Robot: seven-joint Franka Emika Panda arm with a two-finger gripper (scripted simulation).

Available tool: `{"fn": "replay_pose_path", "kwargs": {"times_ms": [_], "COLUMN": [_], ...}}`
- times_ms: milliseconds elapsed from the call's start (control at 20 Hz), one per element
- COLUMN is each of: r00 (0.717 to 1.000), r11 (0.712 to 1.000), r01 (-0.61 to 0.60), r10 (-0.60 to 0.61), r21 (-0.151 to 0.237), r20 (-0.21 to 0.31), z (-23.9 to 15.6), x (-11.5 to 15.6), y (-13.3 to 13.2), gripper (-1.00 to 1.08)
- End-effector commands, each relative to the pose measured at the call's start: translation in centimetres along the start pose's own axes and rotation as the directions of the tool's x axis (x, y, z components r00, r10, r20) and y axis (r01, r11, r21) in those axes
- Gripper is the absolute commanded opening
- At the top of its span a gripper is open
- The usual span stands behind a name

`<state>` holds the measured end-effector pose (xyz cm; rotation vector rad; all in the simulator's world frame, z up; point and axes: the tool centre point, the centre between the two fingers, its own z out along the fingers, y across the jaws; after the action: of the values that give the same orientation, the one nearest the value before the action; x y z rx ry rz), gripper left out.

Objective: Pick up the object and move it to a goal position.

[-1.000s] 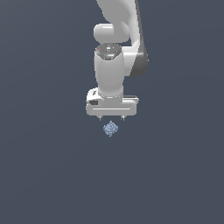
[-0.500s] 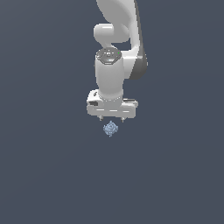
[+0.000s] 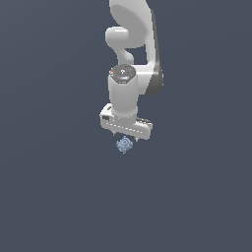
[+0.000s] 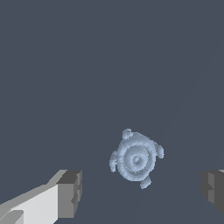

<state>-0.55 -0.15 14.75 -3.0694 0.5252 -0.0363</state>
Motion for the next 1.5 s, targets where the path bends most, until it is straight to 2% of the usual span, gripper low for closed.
{"fn": "replay_pose_path", "kwargs": {"times_ms": [0, 400, 700, 1050, 1450], "r00": [0.998, 0.962, 0.926, 0.901, 0.9], "r11": [0.998, 0.961, 0.926, 0.9, 0.899], "r01": [-0.069, -0.274, -0.376, -0.434, -0.436], "r10": [0.069, 0.274, 0.377, 0.434, 0.436], "r21": [-0.004, -0.02, -0.029, -0.035, -0.036], "r20": [0.003, 0.007, 0.005, 0.003, 0.003], "z": [0.9, 3.5, 4.8, 5.5, 6.1], "x": [-0.3, -1.2, -1.7, -2.0, -2.0], "y": [0.2, 0.8, 1.2, 1.5, 1.5], "gripper": [1.0, 1.0, 1.0, 1.0, 1.0]}}
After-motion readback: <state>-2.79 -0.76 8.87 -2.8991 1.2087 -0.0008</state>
